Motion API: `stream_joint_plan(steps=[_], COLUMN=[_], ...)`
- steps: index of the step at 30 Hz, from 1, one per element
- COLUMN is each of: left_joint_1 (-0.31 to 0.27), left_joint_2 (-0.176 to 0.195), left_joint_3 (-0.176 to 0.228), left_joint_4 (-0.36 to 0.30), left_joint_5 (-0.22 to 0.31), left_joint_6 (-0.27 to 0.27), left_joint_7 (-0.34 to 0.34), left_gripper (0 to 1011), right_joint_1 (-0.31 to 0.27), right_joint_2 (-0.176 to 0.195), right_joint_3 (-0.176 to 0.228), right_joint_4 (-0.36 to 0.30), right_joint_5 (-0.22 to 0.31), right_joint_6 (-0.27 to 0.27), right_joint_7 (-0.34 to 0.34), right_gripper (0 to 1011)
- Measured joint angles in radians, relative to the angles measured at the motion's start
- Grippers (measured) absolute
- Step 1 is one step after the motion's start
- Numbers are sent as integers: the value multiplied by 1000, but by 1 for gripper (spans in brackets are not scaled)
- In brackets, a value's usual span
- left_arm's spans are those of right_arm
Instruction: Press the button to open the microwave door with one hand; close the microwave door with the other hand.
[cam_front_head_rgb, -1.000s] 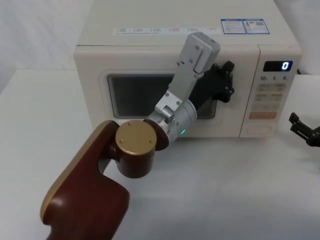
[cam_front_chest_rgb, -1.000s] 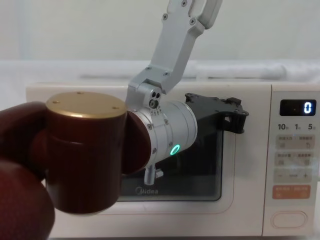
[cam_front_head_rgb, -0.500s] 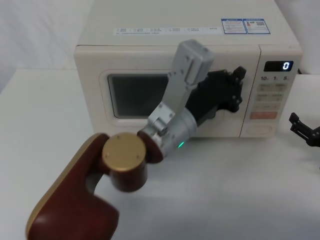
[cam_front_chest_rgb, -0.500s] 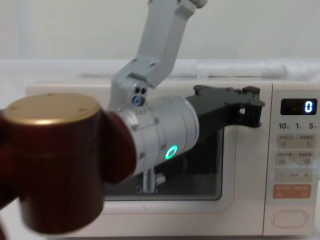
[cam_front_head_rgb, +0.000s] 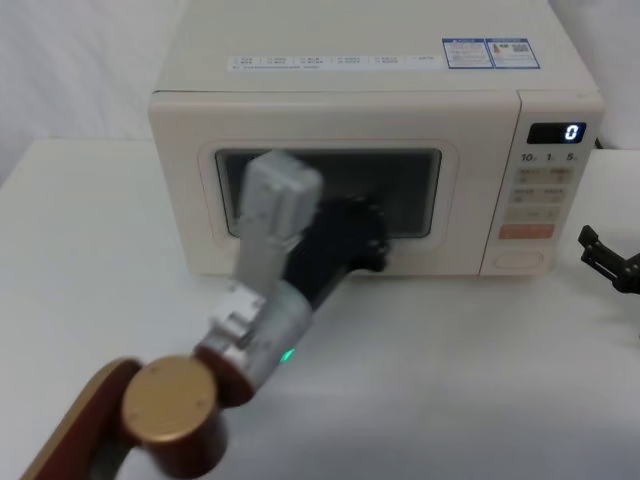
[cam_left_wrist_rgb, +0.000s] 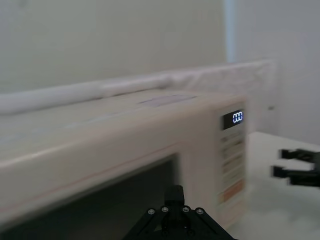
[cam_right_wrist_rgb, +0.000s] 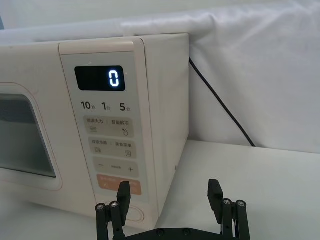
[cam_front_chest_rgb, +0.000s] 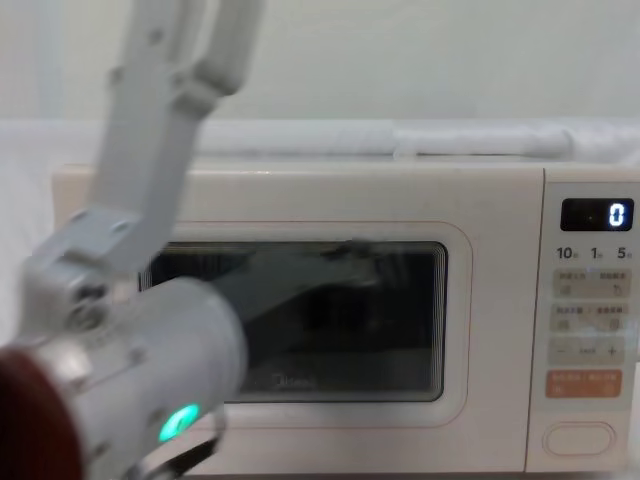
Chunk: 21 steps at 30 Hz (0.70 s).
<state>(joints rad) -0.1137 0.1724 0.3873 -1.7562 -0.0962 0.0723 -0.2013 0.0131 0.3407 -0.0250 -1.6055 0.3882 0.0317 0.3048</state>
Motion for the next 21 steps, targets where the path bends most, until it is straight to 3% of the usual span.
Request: stream_joint_plan(steps=[5, 8, 11, 17, 21], left_joint_1=[115, 153, 201, 247, 266], left_joint_2=[7, 10, 16, 14, 2], left_joint_3=[-103, -151, -223, -317, -380], left_joint_4=[-46, -59, -72, -64, -24], left_joint_5=[1, -5, -15, -33, -52], left_joint_6=[-21, -32, -47, -82, -124], left_joint_7=[78, 102, 131, 157, 168], left_gripper=[0, 0, 0, 0, 0], right_joint_1=[0, 0, 0, 0, 0], right_joint_2=[0, 0, 0, 0, 0], right_joint_3=[0, 0, 0, 0, 0], right_joint_4=[0, 0, 0, 0, 0], right_joint_5=[0, 0, 0, 0, 0], right_joint_6=[0, 0, 0, 0, 0], right_joint_7=[0, 0, 0, 0, 0], right_gripper=[1002, 1002, 1002, 1002, 1002])
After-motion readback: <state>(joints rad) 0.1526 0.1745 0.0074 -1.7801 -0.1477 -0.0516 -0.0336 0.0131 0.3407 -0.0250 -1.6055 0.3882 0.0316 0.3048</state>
